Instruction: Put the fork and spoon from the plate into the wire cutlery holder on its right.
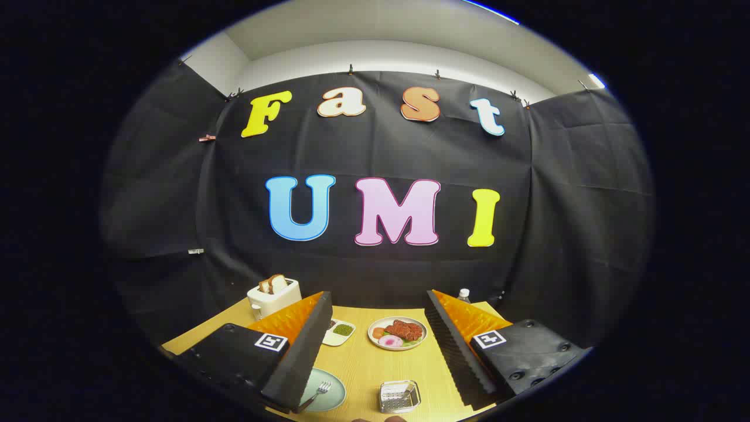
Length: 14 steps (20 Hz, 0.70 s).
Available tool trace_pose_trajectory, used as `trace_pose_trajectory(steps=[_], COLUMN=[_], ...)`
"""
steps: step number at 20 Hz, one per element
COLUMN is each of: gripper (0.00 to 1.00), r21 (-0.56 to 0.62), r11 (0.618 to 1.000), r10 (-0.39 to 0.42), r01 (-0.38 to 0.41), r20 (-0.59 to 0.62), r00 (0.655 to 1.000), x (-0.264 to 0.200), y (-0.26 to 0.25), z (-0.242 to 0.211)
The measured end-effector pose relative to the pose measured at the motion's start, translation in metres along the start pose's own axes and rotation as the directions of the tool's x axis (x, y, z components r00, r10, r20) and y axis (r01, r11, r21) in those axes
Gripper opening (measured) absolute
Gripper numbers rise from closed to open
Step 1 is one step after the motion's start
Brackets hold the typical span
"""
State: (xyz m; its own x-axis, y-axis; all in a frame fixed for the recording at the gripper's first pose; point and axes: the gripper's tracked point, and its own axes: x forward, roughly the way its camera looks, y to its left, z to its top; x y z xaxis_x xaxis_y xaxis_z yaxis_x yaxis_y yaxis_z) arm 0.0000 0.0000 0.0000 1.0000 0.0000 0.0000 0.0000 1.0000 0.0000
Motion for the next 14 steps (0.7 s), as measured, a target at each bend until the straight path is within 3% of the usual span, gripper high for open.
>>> trace_pose_trajectory(steps=[14], gripper=[0.99], r21=[0.004], r11=[1.000], r10=[-0.016], r01=[0.016], r20=[-0.016], r00=[1.000], x=[-0.004], y=[0.018], z=[-0.007])
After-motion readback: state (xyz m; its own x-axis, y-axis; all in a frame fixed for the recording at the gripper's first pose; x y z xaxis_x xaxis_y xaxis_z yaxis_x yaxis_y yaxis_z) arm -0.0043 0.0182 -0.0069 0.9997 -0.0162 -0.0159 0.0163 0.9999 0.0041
